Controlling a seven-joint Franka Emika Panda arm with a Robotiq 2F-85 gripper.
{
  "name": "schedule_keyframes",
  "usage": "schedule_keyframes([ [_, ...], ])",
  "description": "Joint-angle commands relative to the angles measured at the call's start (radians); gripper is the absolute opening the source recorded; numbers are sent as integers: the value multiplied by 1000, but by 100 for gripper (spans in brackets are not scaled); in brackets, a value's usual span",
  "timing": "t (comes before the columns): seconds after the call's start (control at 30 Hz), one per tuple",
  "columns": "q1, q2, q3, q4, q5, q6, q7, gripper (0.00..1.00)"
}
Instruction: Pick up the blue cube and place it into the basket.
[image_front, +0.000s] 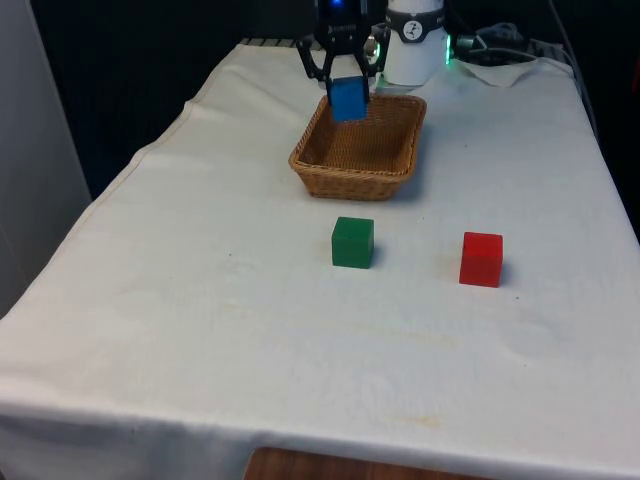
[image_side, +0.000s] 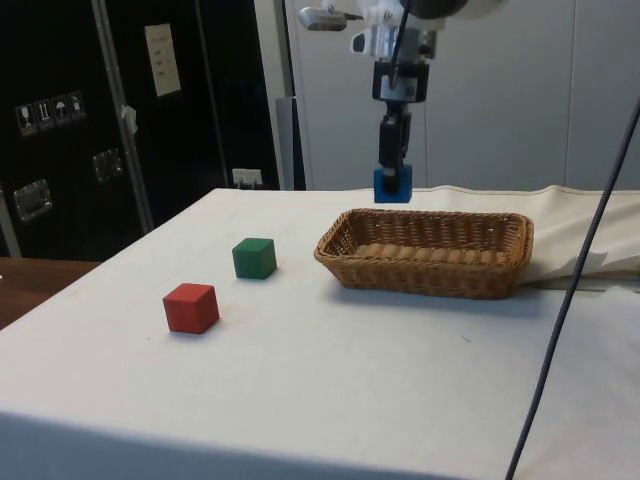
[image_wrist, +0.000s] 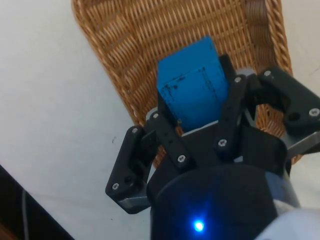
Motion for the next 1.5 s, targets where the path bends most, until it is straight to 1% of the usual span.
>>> schedule_keyframes([
  [0.0,-11,7,4,-7,-30,12,18,0],
  [0.2,-7,12,1,-10,-30,13,12,0],
  [0.23,-1,8,-2,-9,-12,2,0,0],
  [0.27,-6,10,0,-9,-26,10,8,0],
  [0.5,-1,8,-2,-8,-12,1,-2,0],
  [0.67,-5,12,0,-17,-25,15,5,0],
  [0.73,-8,16,2,-26,-38,27,12,0],
  [0.77,-1,8,-2,-22,-16,6,-4,0],
  [0.8,-9,16,3,-29,-42,31,14,0],
  [0.93,-12,19,4,-46,-57,53,21,0],
  [1.03,-14,19,6,-65,-78,79,33,0],
  [1.07,-14,19,7,-69,-83,86,37,0],
  [1.1,-1,10,-2,-64,-46,60,7,0],
  [1.13,-15,19,8,-73,-90,92,41,0],
  [1.27,-17,20,12,-90,-117,116,62,0],
  [1.33,-19,22,16,-101,-139,133,78,0],
  [1.4,-19,24,17,-108,-153,143,89,0],
  [1.43,-1,10,6,-107,-112,119,58,0],
  [1.47,-19,25,17,-111,-161,148,96,0],
])
